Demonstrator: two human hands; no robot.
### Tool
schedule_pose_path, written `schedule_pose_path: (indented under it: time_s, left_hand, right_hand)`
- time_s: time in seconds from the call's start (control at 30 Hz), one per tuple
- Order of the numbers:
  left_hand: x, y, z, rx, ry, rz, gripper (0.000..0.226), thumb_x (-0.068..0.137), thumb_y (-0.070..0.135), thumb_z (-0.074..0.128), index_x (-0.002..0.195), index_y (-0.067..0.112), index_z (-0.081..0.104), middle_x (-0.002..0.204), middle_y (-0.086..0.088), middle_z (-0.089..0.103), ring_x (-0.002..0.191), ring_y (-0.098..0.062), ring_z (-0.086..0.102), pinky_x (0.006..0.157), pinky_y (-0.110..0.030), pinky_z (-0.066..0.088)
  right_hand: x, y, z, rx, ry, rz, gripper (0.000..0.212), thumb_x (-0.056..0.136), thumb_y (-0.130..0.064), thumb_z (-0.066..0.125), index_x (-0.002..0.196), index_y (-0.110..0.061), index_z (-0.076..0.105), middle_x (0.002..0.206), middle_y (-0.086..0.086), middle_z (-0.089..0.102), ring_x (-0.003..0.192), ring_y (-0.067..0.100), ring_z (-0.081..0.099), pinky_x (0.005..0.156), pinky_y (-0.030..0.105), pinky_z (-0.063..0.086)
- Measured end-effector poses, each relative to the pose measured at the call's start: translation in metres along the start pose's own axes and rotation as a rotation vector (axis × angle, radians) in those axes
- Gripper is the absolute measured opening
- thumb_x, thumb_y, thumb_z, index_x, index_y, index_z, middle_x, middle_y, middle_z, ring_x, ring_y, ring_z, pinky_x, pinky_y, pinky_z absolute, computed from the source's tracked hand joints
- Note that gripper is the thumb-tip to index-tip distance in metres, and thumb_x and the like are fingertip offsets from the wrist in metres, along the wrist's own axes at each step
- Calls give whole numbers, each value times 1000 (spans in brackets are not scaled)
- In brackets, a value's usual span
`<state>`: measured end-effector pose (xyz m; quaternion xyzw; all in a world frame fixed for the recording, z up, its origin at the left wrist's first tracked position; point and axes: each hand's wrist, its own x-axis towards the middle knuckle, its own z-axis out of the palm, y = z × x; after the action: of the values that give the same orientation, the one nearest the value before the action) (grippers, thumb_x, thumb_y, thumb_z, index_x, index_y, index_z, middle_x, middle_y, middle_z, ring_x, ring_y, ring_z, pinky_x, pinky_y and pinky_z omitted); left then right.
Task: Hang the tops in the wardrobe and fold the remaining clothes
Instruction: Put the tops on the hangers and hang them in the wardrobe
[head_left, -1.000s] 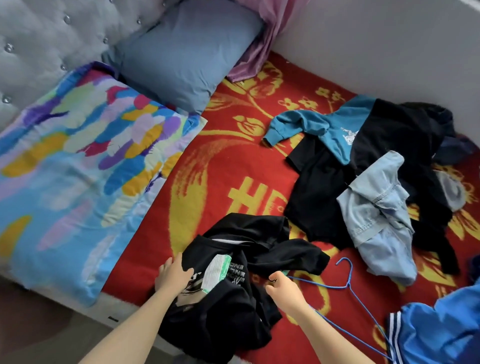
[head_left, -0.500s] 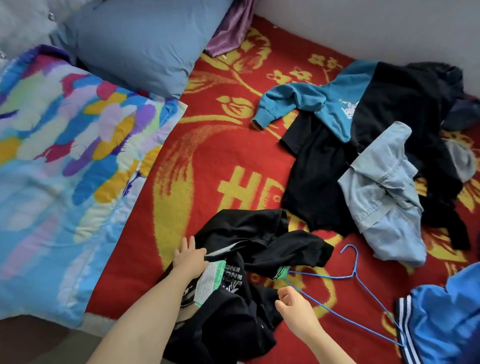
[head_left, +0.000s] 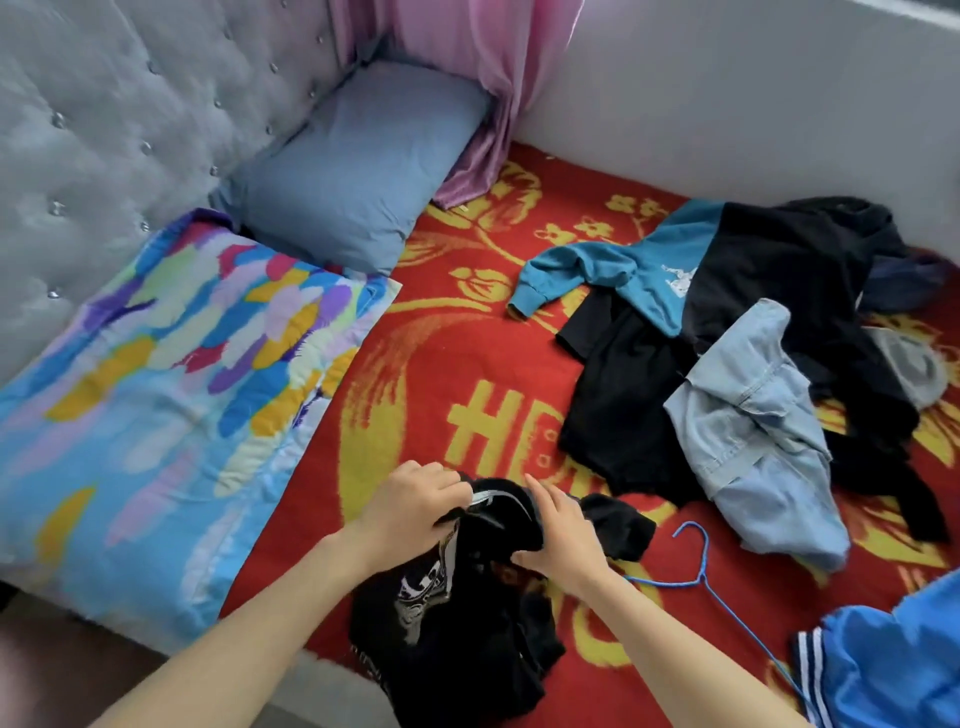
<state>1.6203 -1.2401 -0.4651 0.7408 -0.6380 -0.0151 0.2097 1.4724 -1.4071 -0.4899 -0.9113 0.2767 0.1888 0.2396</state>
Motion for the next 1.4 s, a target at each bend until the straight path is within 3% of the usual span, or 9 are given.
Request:
schedule_pose_path:
  time_s: [0.27, 0.4, 0.6, 0.73, 0.83, 0.93, 1.03, 1.13, 1.4]
  left_hand:
    - [15, 45, -118, -82, 331, -203, 24, 70, 24, 63, 83, 30, 44, 94, 12, 52, 75, -6, 51, 60, -16, 40]
    - [27, 58, -170, 68, 464, -313, 35, 66, 19, 68, 88, 30, 42, 72, 11, 60, 67, -16, 60, 58, -25, 43]
    - [63, 96, -269, 243, 670, -499, 55, 80, 23, 72, 130, 25, 50, 108, -10, 67, 96, -37, 62, 78, -44, 45]
    - [61, 90, -286, 410, 600, -614, 51, 74, 52, 70, 107, 14, 68, 85, -20, 53, 88, -41, 58, 75, -42, 42]
    - [50, 66, -254, 406, 174, -617, 64, 62, 70, 56, 87, 13, 68, 82, -11, 56, 95, -32, 54, 79, -36, 34]
    - [26, 42, -199, 58, -172, -680, 40, 49, 57, 52, 63, 19, 52, 69, -2, 54, 74, -19, 53, 62, -27, 33]
    - [7, 36, -157, -218, -256, -712, 27, 62, 23, 65, 59, 17, 39, 58, 3, 40, 52, -7, 39, 47, -17, 28]
    - [-6, 33, -139, -378, -278, -759, 24, 57, 24, 68, 66, 17, 47, 65, 3, 48, 55, -6, 46, 49, -13, 32]
    - [3, 36, -128, -1077, 205, -880, 44, 63, -11, 72, 101, 10, 62, 83, -13, 70, 66, -17, 69, 60, -22, 56]
  right_hand:
    - [-12, -6, -66, 357, 406, -36, 23, 84, -10, 61, 106, -14, 69, 104, 4, 68, 102, 22, 61, 79, 29, 45]
    - [-21, -8, -168, 654, 603, -143, 13, 79, -3, 69, 77, -16, 71, 72, -3, 66, 72, 5, 63, 66, 19, 43]
    - [-96, -47, -305, 982, 741, -517, 27, 79, 7, 65, 70, -18, 62, 54, -15, 62, 54, -7, 54, 62, 7, 42]
    - [-124, -43, -328, 842, 638, -614, 24, 80, 1, 68, 79, -22, 64, 66, -15, 66, 63, -6, 58, 68, 8, 46]
    - [-111, -8, -307, 366, 443, -487, 41, 71, -10, 79, 106, -20, 61, 97, -6, 62, 89, 1, 56, 84, 16, 43]
    - [-83, 27, -254, 112, 246, -383, 55, 72, -12, 79, 120, -11, 54, 106, -2, 57, 98, 12, 54, 88, 25, 41]
    - [-71, 43, -206, 320, 190, -343, 28, 78, 1, 71, 94, -19, 58, 82, -5, 58, 74, 0, 56, 74, 16, 43]
    - [-65, 54, -189, 472, 141, -255, 24, 77, 5, 70, 81, -17, 63, 68, -5, 57, 57, -5, 52, 64, 14, 41]
    - [-25, 69, -193, 770, 503, 25, 11, 84, -12, 67, 95, -10, 66, 82, 6, 62, 64, 0, 61, 62, 16, 49]
